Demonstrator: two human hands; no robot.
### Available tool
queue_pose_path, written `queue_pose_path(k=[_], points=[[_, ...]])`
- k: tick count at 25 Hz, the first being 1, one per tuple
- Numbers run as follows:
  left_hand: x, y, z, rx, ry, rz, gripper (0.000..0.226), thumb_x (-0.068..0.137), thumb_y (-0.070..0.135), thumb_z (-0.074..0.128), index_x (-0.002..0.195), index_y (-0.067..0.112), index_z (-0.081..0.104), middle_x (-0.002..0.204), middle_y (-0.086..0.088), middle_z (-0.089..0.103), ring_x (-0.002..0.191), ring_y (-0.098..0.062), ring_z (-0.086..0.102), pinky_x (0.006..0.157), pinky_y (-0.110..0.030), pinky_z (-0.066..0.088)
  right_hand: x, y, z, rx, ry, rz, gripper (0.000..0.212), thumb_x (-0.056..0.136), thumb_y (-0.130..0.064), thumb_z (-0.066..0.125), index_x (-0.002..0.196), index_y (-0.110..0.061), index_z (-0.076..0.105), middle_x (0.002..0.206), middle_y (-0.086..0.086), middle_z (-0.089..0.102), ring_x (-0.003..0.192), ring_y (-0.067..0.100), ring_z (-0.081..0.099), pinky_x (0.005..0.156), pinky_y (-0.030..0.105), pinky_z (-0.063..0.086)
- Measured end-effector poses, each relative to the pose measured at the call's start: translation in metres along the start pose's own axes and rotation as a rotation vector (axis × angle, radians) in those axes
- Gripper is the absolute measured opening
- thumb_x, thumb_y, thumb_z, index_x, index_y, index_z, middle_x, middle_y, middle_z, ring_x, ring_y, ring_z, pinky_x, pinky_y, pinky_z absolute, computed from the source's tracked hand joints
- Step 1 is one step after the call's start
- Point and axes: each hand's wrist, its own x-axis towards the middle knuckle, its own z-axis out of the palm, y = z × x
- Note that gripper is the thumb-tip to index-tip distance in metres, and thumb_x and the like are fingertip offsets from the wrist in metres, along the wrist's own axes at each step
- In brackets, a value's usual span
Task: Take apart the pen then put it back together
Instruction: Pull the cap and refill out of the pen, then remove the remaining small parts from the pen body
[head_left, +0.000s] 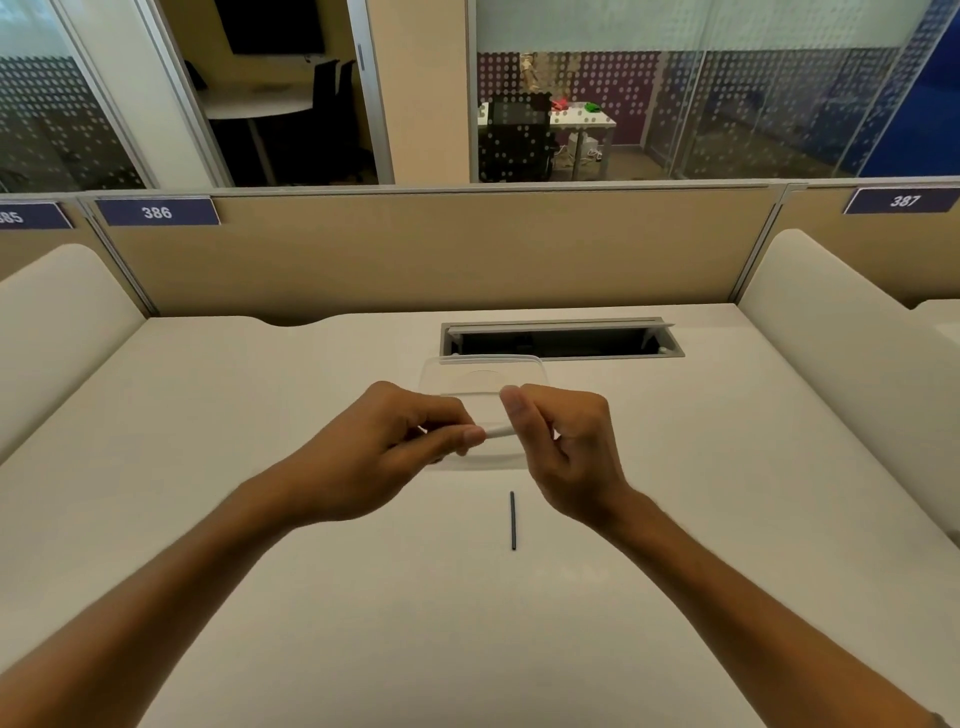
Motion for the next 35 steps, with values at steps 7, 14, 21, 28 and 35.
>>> queue_pose_path(k=[7, 14, 21, 28, 35], points=[[-0.001, -0.007, 0.007, 0.653, 0.203, 0.075, 0.032, 0.09, 0.043, 0.05, 0.087, 0.015, 0.067, 0.068, 0.003, 0.068, 0.048, -0.015, 0.049, 0.044, -0.02, 0.031, -0.004, 0.0, 0.0, 0.274, -0.215, 0.512, 0.037, 0.104, -0.017, 0.039, 0.07, -0.019, 0.053, 0.064, 0.004, 0.052, 0.055, 0.011, 0.052, 0.051, 0.014, 0.043], [0.0, -0.008, 0.017, 0.627, 0.134, 0.142, 0.029, 0.086, 0.031, 0.063, 0.107, 0.012, 0.066, 0.087, -0.004, 0.068, 0.055, -0.018, 0.058, 0.049, -0.022, 0.038, -0.007, -0.003, 0.001, 0.226, -0.209, 0.582, 0.032, 0.102, -0.02, 0.04, 0.074, -0.015, 0.055, 0.066, 0.005, 0.055, 0.061, 0.017, 0.055, 0.054, 0.013, 0.044], [-0.002, -0.004, 0.012, 0.298, 0.003, 0.109, 0.029, 0.095, 0.032, 0.049, 0.115, 0.02, 0.066, 0.066, 0.027, 0.062, 0.056, -0.003, 0.057, 0.057, -0.015, 0.042, -0.018, -0.007, 0.001, 0.084, -0.239, 0.297, 0.029, 0.102, -0.021, 0.043, 0.074, -0.016, 0.053, 0.062, -0.001, 0.053, 0.057, 0.013, 0.052, 0.054, 0.022, 0.046], [-0.009, 0.001, -0.006, -0.301, -0.371, -0.126, 0.026, 0.095, 0.038, 0.05, 0.091, 0.017, 0.067, 0.054, 0.002, 0.038, 0.047, -0.01, 0.033, 0.047, -0.015, 0.033, -0.023, -0.006, -0.005, -0.259, -0.258, -0.391, 0.028, 0.104, -0.026, 0.036, 0.086, -0.01, 0.052, 0.07, 0.007, 0.057, 0.055, 0.014, 0.044, 0.049, 0.022, 0.035], [-0.015, -0.004, 0.015, 0.448, -0.071, -0.008, 0.036, 0.097, 0.048, 0.035, 0.107, 0.03, 0.063, 0.072, 0.011, 0.066, 0.061, -0.009, 0.057, 0.058, -0.026, 0.045, -0.031, -0.012, 0.004, 0.106, -0.215, 0.365, 0.034, 0.097, -0.03, 0.045, 0.066, -0.021, 0.055, 0.058, -0.003, 0.056, 0.054, 0.011, 0.054, 0.053, 0.028, 0.046]])
